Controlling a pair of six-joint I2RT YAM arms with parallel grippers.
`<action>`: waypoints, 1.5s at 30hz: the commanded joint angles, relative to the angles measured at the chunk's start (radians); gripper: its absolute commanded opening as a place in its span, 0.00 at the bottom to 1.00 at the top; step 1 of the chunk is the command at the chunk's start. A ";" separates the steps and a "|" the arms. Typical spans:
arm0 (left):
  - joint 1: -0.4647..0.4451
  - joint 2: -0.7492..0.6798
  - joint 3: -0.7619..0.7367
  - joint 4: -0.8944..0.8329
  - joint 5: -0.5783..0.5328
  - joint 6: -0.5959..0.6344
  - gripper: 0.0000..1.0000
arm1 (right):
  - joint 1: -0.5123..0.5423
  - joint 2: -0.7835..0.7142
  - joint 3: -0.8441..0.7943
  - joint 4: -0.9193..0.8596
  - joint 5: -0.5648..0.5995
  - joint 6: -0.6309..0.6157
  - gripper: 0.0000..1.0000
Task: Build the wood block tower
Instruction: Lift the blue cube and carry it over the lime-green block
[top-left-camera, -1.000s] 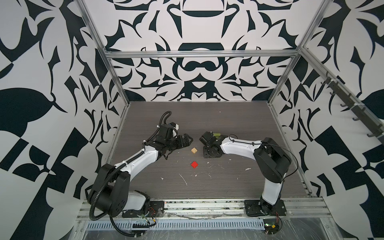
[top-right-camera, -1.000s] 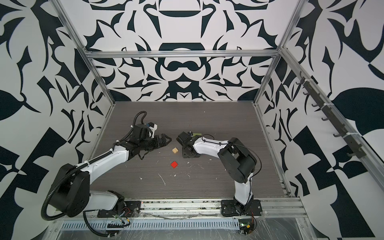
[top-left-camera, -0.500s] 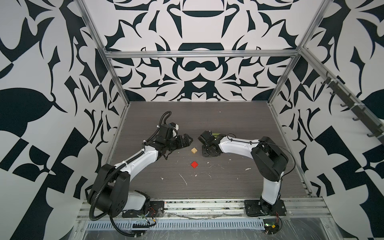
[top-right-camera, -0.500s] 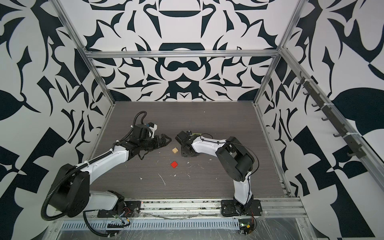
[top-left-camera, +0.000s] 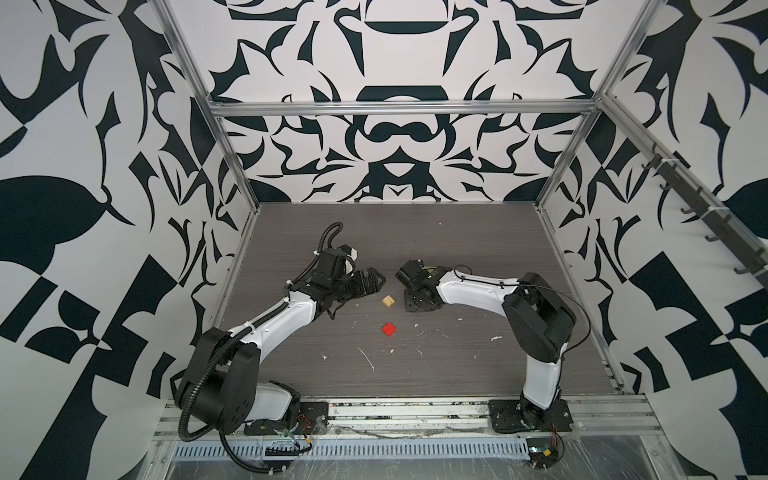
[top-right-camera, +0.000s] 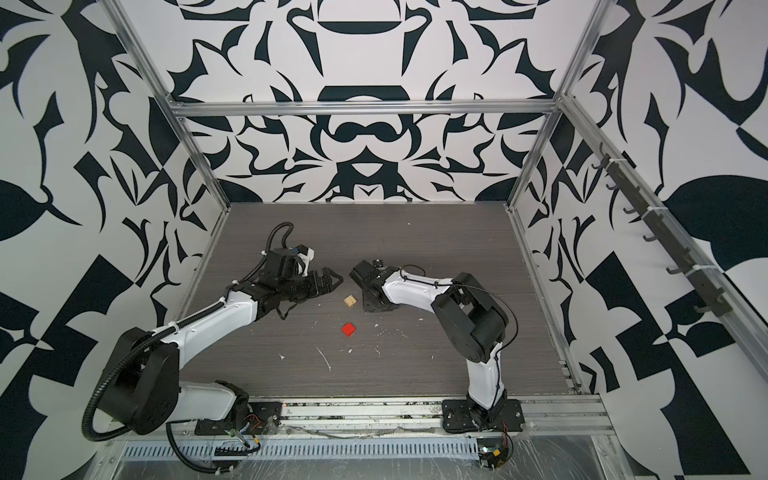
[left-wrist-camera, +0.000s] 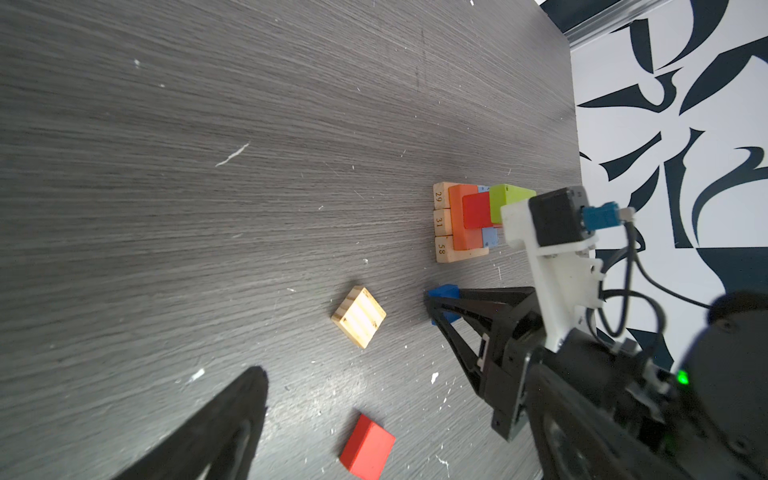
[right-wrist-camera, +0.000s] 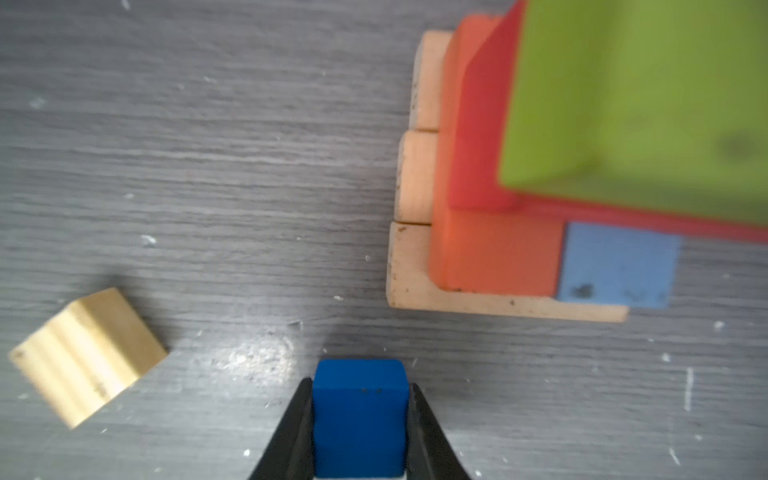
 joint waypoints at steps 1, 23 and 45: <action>-0.003 -0.012 -0.002 0.015 0.000 0.003 1.00 | 0.002 -0.090 0.059 -0.055 0.018 -0.020 0.17; -0.004 -0.047 -0.018 0.011 0.005 -0.016 1.00 | -0.178 -0.109 0.327 -0.258 -0.078 -0.147 0.17; -0.003 -0.045 -0.005 0.004 0.010 -0.019 1.00 | -0.232 -0.026 0.353 -0.279 -0.066 -0.172 0.17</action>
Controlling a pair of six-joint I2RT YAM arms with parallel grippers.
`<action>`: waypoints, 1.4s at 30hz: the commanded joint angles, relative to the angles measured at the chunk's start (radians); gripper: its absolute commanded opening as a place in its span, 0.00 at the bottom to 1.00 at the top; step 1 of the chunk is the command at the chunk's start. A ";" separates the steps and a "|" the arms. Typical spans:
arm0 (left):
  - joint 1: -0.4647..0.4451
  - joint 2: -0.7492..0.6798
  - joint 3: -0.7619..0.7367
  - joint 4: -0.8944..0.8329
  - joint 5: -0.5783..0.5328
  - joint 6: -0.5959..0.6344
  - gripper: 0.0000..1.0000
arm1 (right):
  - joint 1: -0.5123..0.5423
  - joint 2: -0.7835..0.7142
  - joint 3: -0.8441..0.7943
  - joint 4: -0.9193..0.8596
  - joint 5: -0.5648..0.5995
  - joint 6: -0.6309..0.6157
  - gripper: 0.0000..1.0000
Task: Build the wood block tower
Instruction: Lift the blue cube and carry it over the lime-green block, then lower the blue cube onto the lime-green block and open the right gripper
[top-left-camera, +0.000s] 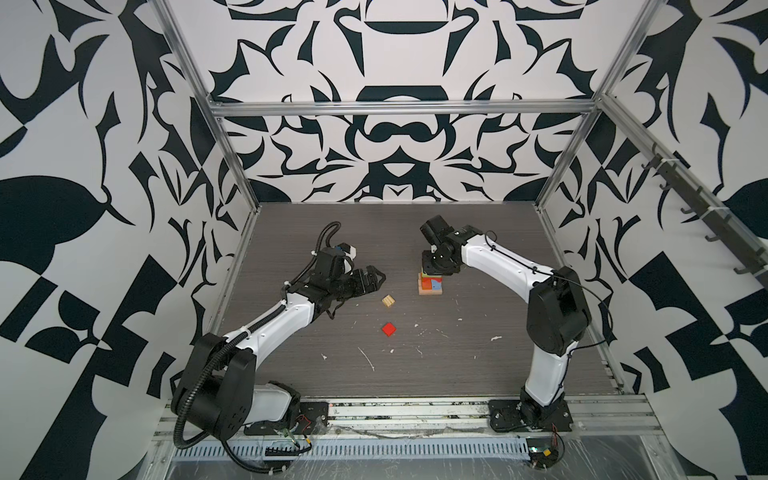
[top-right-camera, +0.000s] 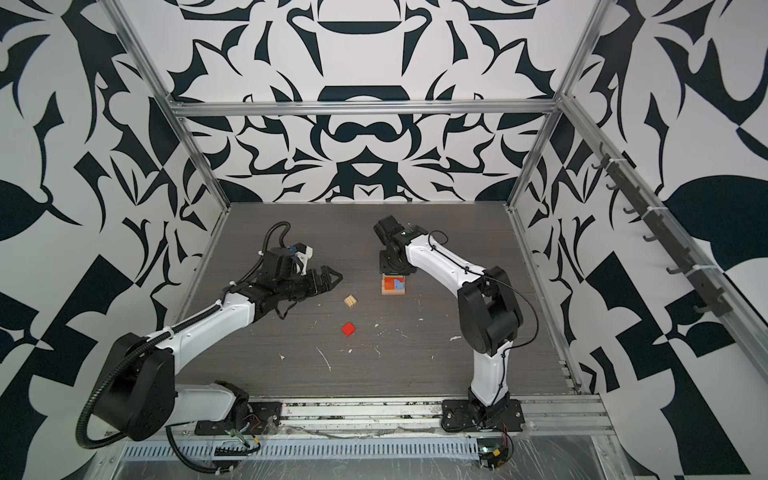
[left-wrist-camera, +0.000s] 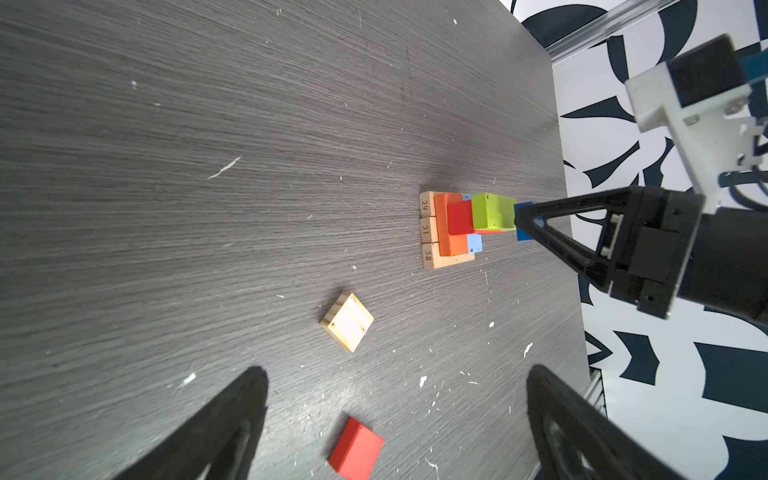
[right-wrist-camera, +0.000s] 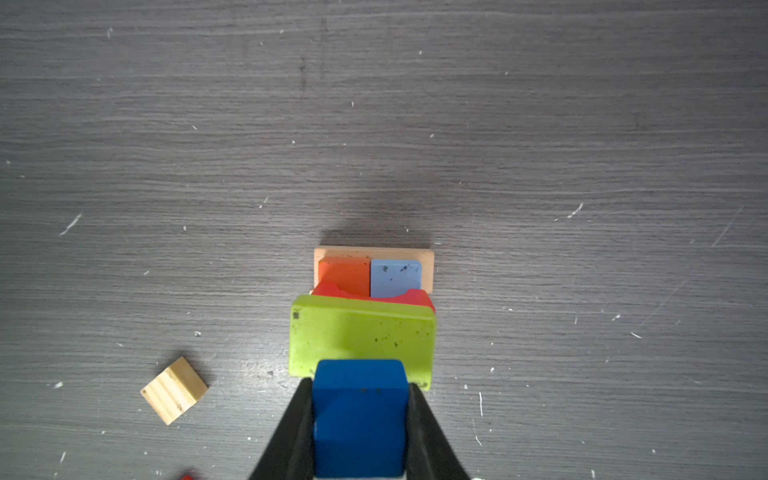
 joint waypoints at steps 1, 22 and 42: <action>-0.003 -0.014 -0.001 -0.010 0.009 -0.002 1.00 | -0.002 -0.011 0.052 -0.023 0.024 -0.008 0.17; -0.004 -0.023 -0.009 -0.013 0.003 0.001 1.00 | -0.001 0.033 0.084 -0.033 0.030 -0.007 0.19; -0.003 -0.023 -0.015 -0.009 -0.001 0.005 0.99 | -0.001 0.055 0.088 -0.029 0.028 -0.007 0.21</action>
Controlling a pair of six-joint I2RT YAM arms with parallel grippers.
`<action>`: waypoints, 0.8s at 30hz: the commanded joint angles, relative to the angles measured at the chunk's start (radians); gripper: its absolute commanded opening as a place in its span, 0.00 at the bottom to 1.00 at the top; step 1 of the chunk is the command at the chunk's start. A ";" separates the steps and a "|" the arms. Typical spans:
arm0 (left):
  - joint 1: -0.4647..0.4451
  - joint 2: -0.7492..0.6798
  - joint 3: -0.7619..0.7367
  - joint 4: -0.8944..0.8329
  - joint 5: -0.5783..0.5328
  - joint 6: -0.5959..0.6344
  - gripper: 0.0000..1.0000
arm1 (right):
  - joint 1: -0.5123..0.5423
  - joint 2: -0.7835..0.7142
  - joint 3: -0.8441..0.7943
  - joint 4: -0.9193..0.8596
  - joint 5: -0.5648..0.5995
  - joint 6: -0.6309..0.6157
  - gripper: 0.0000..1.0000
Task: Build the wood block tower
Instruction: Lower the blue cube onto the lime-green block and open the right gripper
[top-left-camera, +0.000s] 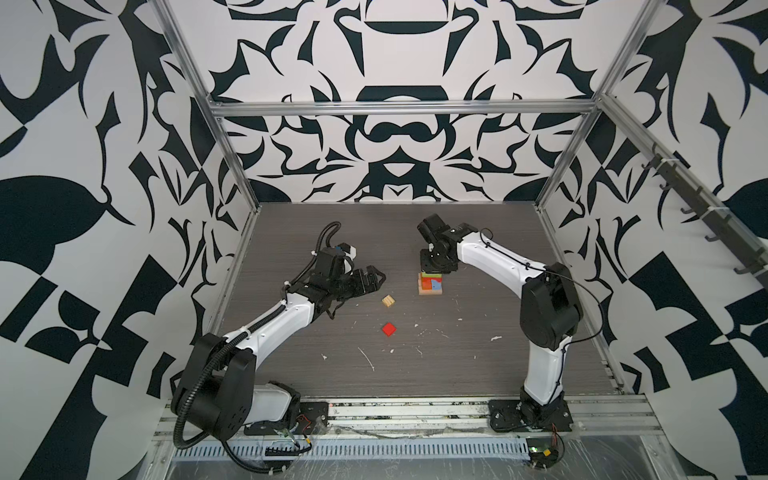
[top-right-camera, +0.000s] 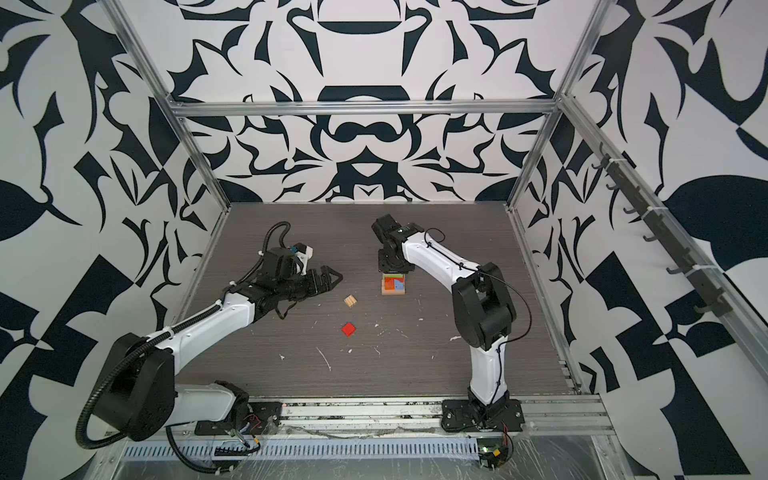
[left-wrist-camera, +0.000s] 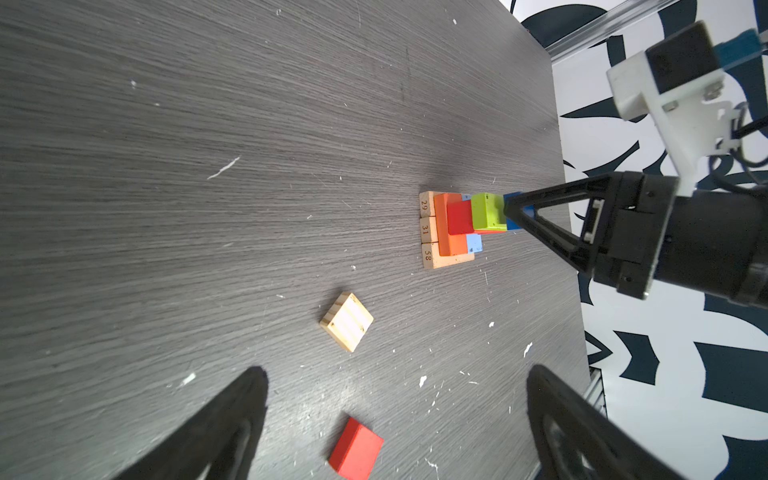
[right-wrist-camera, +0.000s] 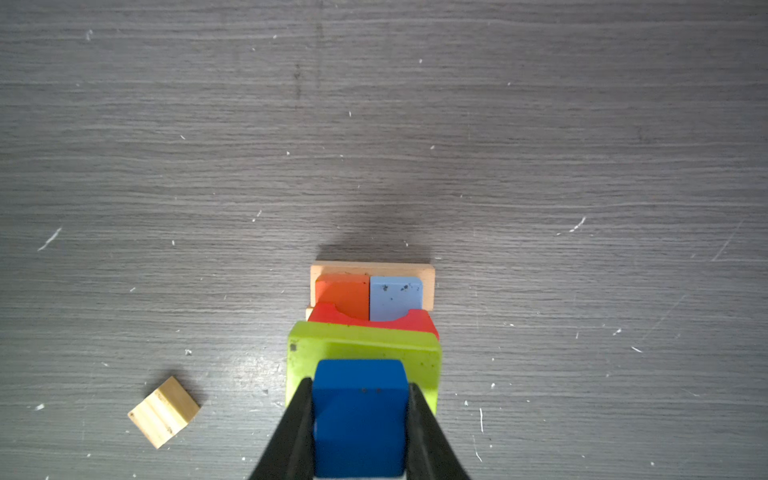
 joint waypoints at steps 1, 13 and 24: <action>-0.004 -0.021 -0.014 -0.009 -0.001 0.004 0.99 | -0.002 0.000 0.036 -0.010 0.013 -0.003 0.21; -0.004 -0.017 -0.011 -0.008 0.002 0.004 0.99 | -0.002 0.002 0.036 -0.010 0.018 -0.005 0.24; -0.005 -0.024 -0.017 -0.008 0.000 0.004 1.00 | -0.001 0.000 0.036 -0.002 0.015 -0.006 0.29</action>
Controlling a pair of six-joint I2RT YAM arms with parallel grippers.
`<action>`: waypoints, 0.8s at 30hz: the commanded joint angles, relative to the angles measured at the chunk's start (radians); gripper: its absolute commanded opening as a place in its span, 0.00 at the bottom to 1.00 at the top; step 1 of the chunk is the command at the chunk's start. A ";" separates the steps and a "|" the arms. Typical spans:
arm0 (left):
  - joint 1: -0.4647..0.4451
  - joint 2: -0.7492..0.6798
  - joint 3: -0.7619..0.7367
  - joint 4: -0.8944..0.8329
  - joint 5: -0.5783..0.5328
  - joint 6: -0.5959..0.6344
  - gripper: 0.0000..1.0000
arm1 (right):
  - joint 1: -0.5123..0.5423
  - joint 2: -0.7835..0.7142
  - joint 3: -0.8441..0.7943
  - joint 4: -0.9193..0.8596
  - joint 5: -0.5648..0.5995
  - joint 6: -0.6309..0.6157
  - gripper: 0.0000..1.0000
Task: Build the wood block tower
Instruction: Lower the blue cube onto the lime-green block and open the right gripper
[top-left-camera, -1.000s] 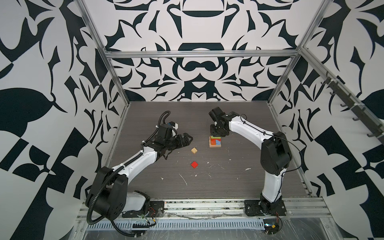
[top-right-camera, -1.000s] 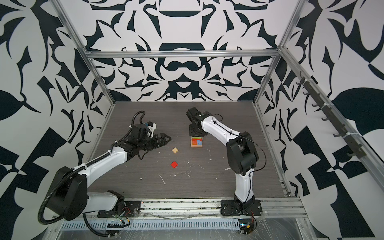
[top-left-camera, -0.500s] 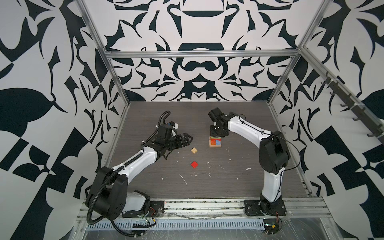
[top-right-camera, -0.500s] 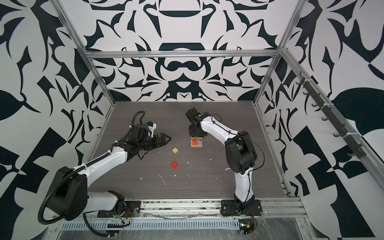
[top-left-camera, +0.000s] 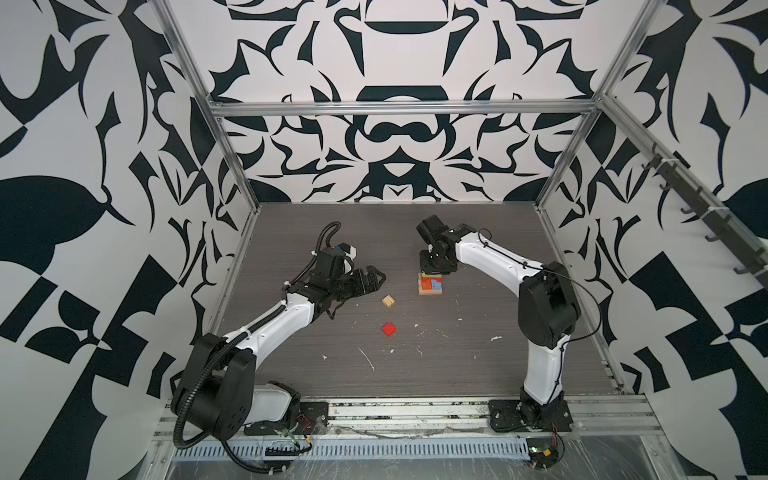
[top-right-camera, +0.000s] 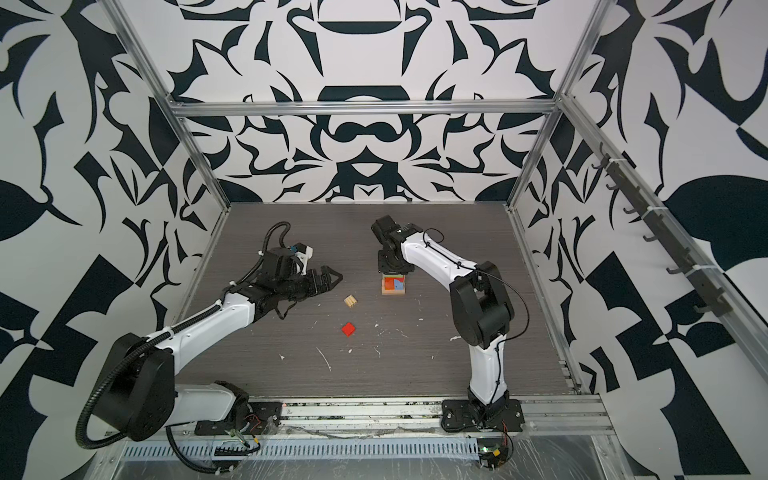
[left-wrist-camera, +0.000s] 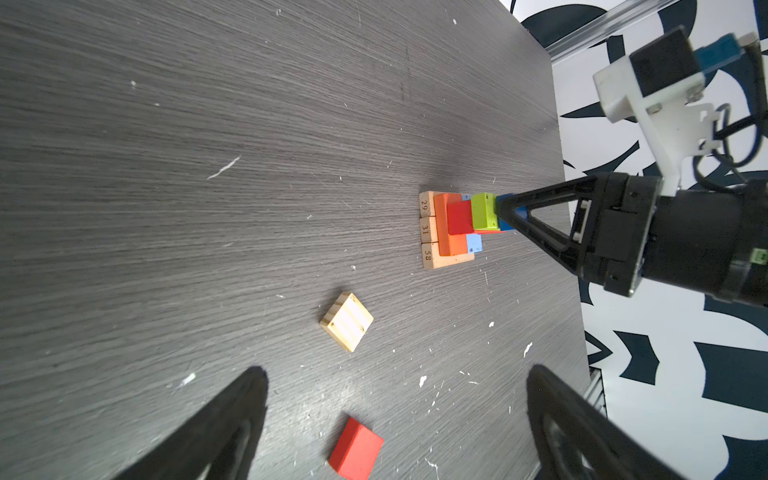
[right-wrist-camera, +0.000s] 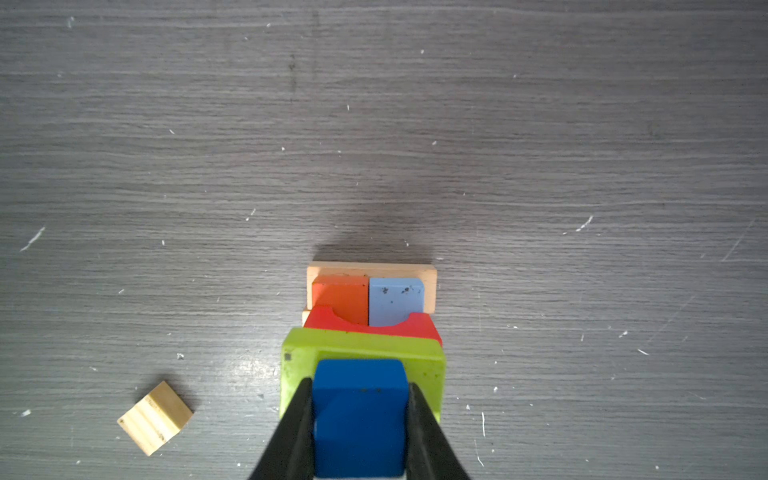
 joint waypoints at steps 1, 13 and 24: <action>-0.003 -0.026 -0.018 -0.008 -0.001 0.004 1.00 | -0.002 -0.012 0.034 -0.001 0.015 -0.005 0.29; -0.004 -0.026 -0.016 -0.009 -0.001 0.004 0.99 | -0.001 -0.015 0.034 -0.002 0.017 -0.010 0.38; -0.003 -0.027 -0.018 -0.010 -0.002 0.002 0.99 | -0.002 -0.036 0.028 0.003 0.004 -0.020 0.48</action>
